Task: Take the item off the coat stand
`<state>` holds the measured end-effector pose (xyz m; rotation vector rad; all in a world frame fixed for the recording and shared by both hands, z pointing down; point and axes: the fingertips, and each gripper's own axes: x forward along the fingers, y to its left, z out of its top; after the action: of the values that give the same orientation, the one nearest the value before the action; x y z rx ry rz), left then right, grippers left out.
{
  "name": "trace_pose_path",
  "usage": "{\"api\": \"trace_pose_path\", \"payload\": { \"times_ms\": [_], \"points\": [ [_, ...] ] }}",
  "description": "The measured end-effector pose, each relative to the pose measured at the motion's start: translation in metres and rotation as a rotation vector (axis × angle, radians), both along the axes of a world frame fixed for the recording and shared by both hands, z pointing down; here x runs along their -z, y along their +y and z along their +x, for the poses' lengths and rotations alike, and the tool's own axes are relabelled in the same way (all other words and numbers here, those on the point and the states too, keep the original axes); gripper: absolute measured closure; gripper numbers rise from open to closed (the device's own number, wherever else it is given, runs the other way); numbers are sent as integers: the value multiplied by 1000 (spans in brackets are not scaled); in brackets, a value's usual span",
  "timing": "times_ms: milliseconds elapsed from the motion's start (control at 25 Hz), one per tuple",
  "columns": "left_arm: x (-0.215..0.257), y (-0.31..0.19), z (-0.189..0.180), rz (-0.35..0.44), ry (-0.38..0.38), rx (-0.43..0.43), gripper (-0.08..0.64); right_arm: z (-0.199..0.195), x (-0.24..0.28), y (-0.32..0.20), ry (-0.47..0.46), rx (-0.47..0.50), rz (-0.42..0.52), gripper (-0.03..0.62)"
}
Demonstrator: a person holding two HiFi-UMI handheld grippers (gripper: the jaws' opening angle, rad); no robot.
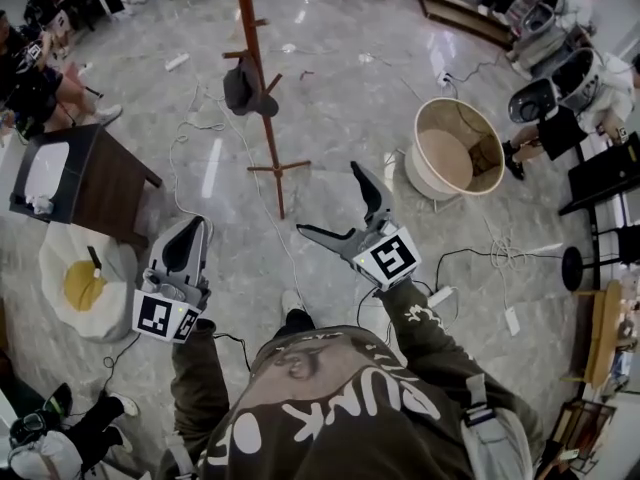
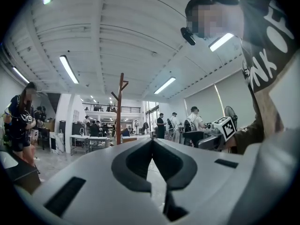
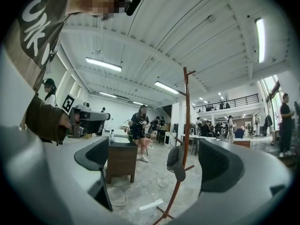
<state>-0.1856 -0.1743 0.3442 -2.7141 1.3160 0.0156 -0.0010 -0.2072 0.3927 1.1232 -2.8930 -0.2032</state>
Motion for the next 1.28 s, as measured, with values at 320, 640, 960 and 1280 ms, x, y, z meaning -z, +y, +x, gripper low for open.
{"api": "trace_pose_path", "payload": {
  "times_ms": [320,640,960,1280],
  "points": [
    [-6,-79,-32,-23,13,-44,557,-34,-3,-74,18,-32,-22,9],
    [-21,-152,-43,-48,13,-41,557,-50,-18,-156,35,-27,-38,9],
    [-29,-253,-45,-59,-11,34,557,-57,-45,-273,38,12,-70,9],
    [-32,-326,-48,-84,-13,68,557,-77,-82,-365,98,19,-128,9]
  ]
}}
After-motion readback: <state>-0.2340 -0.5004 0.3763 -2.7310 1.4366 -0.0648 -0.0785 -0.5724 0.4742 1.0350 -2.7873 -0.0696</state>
